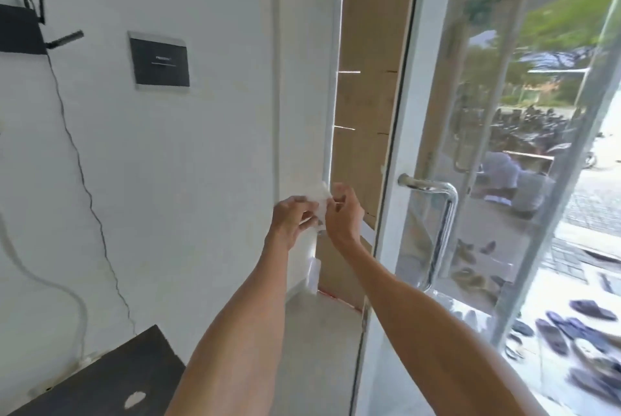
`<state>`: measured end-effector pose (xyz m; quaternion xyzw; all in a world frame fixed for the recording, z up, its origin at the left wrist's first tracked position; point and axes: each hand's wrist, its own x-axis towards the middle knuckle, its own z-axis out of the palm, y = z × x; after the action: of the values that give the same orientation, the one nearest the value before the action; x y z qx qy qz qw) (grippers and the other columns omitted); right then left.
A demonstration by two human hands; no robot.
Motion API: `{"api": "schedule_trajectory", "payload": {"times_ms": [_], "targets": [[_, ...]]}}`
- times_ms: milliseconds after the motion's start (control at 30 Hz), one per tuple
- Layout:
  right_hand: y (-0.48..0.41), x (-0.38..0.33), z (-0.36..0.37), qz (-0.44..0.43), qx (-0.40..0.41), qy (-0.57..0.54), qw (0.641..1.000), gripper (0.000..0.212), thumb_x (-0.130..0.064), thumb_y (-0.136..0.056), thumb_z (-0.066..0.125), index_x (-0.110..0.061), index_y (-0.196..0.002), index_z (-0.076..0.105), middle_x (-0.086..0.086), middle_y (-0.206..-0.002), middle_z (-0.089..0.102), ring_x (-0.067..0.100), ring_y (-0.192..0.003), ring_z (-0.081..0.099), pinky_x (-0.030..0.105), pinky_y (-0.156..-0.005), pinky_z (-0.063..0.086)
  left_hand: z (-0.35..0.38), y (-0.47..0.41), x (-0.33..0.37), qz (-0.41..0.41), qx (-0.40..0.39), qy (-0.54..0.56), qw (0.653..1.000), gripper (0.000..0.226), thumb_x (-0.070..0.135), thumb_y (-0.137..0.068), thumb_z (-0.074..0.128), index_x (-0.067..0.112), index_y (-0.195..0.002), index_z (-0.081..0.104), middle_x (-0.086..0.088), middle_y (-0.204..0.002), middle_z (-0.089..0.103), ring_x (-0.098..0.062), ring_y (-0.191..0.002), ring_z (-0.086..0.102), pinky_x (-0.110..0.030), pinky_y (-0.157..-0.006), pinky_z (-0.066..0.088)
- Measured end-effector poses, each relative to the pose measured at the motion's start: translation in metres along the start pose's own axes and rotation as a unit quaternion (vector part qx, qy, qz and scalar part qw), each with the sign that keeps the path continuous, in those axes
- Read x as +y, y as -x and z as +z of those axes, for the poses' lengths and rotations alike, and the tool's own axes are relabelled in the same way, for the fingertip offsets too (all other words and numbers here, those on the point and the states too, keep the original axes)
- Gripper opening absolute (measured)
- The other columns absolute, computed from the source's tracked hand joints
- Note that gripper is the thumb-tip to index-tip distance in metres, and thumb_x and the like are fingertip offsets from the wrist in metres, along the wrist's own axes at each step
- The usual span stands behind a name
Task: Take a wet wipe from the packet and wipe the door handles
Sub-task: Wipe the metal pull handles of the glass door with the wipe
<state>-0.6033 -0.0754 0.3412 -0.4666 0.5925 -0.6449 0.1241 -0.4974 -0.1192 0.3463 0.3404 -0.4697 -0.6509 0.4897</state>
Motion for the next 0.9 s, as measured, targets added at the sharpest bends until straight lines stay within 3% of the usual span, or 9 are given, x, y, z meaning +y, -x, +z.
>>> {"api": "schedule_trajectory", "payload": {"times_ms": [133, 267, 367, 433, 533, 600, 700, 833, 900], "targets": [[-0.035, 0.009, -0.061, 0.006, 0.075, 0.026, 0.997, 0.033, 0.001, -0.086, 0.052, -0.015, -0.113, 0.062, -0.005, -0.077, 0.061, 0.008, -0.069, 0.057, 0.011, -0.062, 0.044, 0.065, -0.01, -0.012, 0.005, -0.038, 0.0, 0.999, 0.009, 0.005, -0.079, 0.072, 0.006, -0.082, 0.063, -0.003, -0.061, 0.057, -0.014, -0.056, 0.053, -0.032, -0.074, 0.051], [-0.057, 0.017, -0.101, 0.048, 0.101, -0.016, 0.994, 0.03, -0.002, -0.085, 0.056, -0.012, -0.11, 0.069, -0.007, -0.082, 0.062, 0.015, -0.08, 0.061, 0.029, -0.076, 0.053, 0.104, -0.021, -0.022, -0.015, -0.069, 0.043, 0.997, 0.004, 0.006, -0.085, 0.066, 0.006, -0.087, 0.062, -0.014, -0.091, 0.066, -0.023, -0.085, 0.064, -0.037, -0.088, 0.055], [-0.067, 0.022, -0.119, 0.057, 0.094, -0.018, 0.994, 0.026, -0.006, -0.089, 0.051, -0.014, -0.103, 0.072, -0.004, -0.092, 0.065, 0.017, -0.089, 0.061, 0.032, -0.081, 0.054, 0.124, -0.027, -0.024, -0.017, -0.077, 0.062, 0.995, 0.004, 0.003, -0.088, 0.061, 0.006, -0.085, 0.062, -0.013, -0.089, 0.066, -0.023, -0.082, 0.065, -0.032, -0.078, 0.058], [-0.073, 0.024, -0.127, 0.068, 0.095, -0.025, 0.993, 0.02, -0.02, -0.093, 0.055, -0.015, -0.104, 0.071, 0.0, -0.096, 0.067, 0.021, -0.092, 0.063, 0.037, -0.081, 0.054, 0.135, -0.032, -0.026, -0.018, -0.084, 0.047, 0.995, 0.002, 0.004, -0.089, 0.061, 0.005, -0.088, 0.063, -0.013, -0.088, 0.067, -0.023, -0.082, 0.065, -0.029, -0.071, 0.058], [-0.078, 0.025, -0.135, 0.069, 0.068, 0.007, 0.995, 0.046, -0.051, -0.08, 0.071, -0.016, -0.109, 0.066, 0.002, -0.095, 0.068, 0.019, -0.088, 0.065, 0.033, -0.075, 0.055, 0.144, -0.043, -0.026, -0.02, -0.098, 0.024, 0.995, 0.005, 0.006, -0.088, 0.063, 0.004, -0.093, 0.065, -0.015, -0.092, 0.069, -0.024, -0.082, 0.068, -0.026, -0.066, 0.059], [-0.082, 0.022, -0.14, 0.049, 0.052, 0.049, 0.996, 0.05, -0.04, -0.075, 0.08, -0.014, -0.115, 0.063, 0.004, -0.091, 0.067, 0.016, -0.079, 0.062, 0.022, -0.068, 0.052, 0.148, -0.052, -0.024, -0.016, -0.105, 0.016, 0.994, 0.006, 0.005, -0.088, 0.062, 0.004, -0.092, 0.066, -0.016, -0.092, 0.069, -0.023, -0.079, 0.067, -0.024, -0.062, 0.059], [-0.092, 0.021, -0.145, 0.059, 0.08, 0.031, 0.995, 0.027, -0.018, -0.08, 0.077, -0.005, -0.102, 0.07, 0.003, -0.079, 0.066, 0.013, -0.066, 0.06, 0.017, -0.057, 0.052, 0.148, -0.063, -0.02, -0.016, -0.103, 0.013, 0.994, 0.011, 0.001, -0.09, 0.059, -0.001, -0.098, 0.066, -0.015, -0.089, 0.069, -0.022, -0.075, 0.067, -0.024, -0.062, 0.059], [-0.106, 0.029, -0.145, 0.069, 0.108, 0.013, 0.992, 0.02, -0.006, -0.081, 0.072, -0.015, -0.099, 0.072, 0.005, -0.08, 0.072, 0.022, -0.073, 0.067, 0.039, -0.073, 0.061, 0.148, -0.074, -0.017, -0.005, -0.1, 0.011, 0.995, 0.016, -0.002, -0.09, 0.052, 0.005, -0.096, 0.065, -0.016, -0.099, 0.066, -0.025, -0.083, 0.065, -0.029, -0.068, 0.057], [-0.111, 0.033, -0.144, 0.06, 0.117, 0.028, 0.991, 0.028, 0.0, -0.083, 0.065, -0.017, -0.105, 0.07, 0.008, -0.082, 0.071, 0.023, -0.073, 0.066, 0.039, -0.07, 0.059, 0.149, -0.079, -0.017, -0.003, -0.104, 0.021, 0.994, 0.02, -0.003, -0.091, 0.048, 0.008, -0.104, 0.06, -0.017, -0.105, 0.063, -0.029, -0.092, 0.063, -0.032, -0.07, 0.057]]}}
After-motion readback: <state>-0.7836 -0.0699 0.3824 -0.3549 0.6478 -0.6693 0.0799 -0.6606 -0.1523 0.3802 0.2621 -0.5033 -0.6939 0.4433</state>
